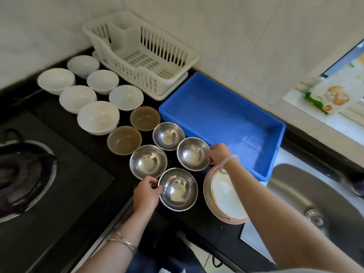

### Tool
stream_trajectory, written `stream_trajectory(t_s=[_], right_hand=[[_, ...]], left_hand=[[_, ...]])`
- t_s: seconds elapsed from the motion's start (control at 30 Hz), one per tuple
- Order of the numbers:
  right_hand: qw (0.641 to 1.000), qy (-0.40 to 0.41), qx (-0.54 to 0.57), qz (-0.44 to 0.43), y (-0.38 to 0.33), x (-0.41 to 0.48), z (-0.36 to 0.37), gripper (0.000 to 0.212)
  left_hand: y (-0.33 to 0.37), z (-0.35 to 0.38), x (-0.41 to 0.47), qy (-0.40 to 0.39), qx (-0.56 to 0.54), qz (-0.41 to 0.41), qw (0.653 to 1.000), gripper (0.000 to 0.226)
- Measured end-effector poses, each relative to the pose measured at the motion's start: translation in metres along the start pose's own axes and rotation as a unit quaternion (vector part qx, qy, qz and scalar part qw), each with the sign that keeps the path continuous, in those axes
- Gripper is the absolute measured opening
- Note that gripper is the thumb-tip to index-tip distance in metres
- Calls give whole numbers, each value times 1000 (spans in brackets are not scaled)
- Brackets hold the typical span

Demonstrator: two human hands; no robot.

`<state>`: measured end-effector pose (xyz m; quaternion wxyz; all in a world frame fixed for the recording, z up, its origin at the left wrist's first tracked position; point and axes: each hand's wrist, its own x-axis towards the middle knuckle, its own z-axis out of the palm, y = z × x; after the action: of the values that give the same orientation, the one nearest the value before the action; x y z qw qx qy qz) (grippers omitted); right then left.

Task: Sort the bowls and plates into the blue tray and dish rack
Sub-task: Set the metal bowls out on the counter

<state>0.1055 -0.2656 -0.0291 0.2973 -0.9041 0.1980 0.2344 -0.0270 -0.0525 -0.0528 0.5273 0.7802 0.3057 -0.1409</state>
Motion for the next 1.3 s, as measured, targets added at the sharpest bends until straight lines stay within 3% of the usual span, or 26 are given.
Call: stream_trajectory(t_s=[0.23, 0.4, 0.77, 1.3], right_hand=[[997, 19, -77, 19, -2, -2, 6, 26], [992, -5, -117, 43, -6, -1, 7, 16], [980, -9, -196, 37, -11, -4, 11, 23], [984, 66, -163, 42, -10, -11, 18, 24]], left_hand=[[-8, 7, 1, -4, -31, -30, 999, 15], [-15, 10, 3, -5, -59, -59, 996, 9], [-8, 5, -1, -73, -167, -134, 974, 12], [-8, 1, 1, -55, -186, -121, 974, 9]])
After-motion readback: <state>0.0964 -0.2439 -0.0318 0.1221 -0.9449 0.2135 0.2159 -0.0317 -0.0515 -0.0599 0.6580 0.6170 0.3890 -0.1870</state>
